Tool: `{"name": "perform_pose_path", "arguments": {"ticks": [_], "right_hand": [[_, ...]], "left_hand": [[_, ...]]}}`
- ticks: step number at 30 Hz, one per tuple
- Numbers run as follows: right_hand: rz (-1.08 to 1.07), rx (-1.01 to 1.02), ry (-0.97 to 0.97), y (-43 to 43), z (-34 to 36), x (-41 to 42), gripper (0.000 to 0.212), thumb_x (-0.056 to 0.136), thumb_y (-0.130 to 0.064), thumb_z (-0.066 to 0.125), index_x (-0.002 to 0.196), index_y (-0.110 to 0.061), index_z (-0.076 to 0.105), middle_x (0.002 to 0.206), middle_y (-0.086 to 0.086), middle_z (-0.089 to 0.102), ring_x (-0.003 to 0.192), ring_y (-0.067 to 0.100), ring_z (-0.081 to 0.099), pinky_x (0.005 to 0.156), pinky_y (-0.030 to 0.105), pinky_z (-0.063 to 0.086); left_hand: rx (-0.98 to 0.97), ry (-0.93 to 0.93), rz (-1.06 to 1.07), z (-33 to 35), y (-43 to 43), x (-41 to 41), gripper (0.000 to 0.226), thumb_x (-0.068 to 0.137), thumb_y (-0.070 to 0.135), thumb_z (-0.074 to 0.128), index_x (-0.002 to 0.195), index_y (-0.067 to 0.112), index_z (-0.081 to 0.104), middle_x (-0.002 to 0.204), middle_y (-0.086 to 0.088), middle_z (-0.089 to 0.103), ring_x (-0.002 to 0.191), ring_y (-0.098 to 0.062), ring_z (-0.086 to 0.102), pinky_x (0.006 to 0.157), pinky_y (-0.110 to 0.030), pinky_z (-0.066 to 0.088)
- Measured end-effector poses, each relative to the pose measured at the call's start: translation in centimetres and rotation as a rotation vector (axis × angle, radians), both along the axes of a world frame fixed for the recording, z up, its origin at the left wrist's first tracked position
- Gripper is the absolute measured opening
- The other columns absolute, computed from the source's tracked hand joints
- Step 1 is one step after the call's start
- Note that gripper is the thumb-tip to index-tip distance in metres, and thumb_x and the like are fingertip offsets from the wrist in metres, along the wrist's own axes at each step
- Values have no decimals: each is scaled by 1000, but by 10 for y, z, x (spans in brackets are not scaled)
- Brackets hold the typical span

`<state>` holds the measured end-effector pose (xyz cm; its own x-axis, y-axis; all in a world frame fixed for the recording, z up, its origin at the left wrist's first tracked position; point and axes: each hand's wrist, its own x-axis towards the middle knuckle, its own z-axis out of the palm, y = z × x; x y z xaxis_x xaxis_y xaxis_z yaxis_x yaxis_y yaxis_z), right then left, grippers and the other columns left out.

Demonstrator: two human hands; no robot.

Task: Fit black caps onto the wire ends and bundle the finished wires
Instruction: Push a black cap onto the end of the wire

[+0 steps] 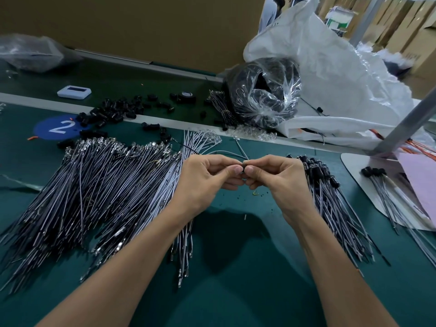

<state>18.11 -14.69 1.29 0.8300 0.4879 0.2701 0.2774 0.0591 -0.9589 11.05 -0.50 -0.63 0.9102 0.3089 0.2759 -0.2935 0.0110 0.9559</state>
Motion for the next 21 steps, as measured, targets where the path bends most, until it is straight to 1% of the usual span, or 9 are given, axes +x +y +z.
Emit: {"name": "perform_pose_path", "arguments": {"ticks": [2, 4, 5, 8, 11, 15, 21], "right_hand": [[24, 13, 5, -1, 0, 0, 13, 81, 4, 68, 87, -6, 73, 68, 5, 73, 58, 12, 65, 57, 19, 52], [59, 12, 25, -2, 0, 1, 18, 86, 5, 63, 93, -7, 73, 76, 8, 75, 66, 14, 68, 64, 20, 54], [61, 7, 31, -3, 1, 2, 19, 87, 7, 61, 94, -7, 73, 77, 7, 75, 66, 14, 69, 65, 21, 54], [10, -13, -1, -5, 3, 5, 20, 85, 9, 63, 87, -8, 72, 69, 3, 73, 61, 12, 66, 61, 20, 54], [5, -49, -46, -4, 0, 6, 20, 85, 14, 61, 81, -4, 67, 63, 0, 69, 57, 10, 62, 58, 20, 52], [28, -21, -43, -3, -3, 5, 19, 85, 16, 60, 78, -2, 63, 61, 0, 67, 55, 9, 59, 56, 20, 50], [50, 18, -53, -3, -5, 6, 21, 85, 15, 60, 76, -3, 63, 62, 2, 68, 56, 10, 60, 56, 20, 50]], "left_hand": [[-13, -9, 20, 0, 1, 1, 15, 87, 1, 66, 86, 15, 72, 73, -2, 75, 68, -19, 74, 60, -24, 58], [-30, -17, 36, 1, 2, 2, 13, 87, 2, 66, 88, 13, 72, 73, -4, 75, 68, -19, 74, 61, -26, 60], [-30, -19, 34, 2, 3, 2, 12, 86, 2, 67, 89, 12, 72, 74, -5, 75, 68, -20, 74, 62, -27, 60], [-12, -13, 19, 3, 2, 1, 10, 86, 2, 68, 88, 11, 72, 73, -5, 75, 66, -21, 74, 60, -26, 59], [-21, -6, 9, 2, 0, 0, 8, 85, 1, 68, 85, 9, 72, 68, -5, 74, 64, -20, 73, 57, -24, 58], [-85, 1, -6, 2, -1, 0, 11, 87, -1, 65, 87, 7, 72, 72, -6, 75, 68, -20, 74, 60, -25, 59], [-119, -8, -19, 3, -4, -1, 15, 88, -4, 63, 89, 8, 71, 70, -4, 74, 67, -19, 73, 61, -27, 60]]}}
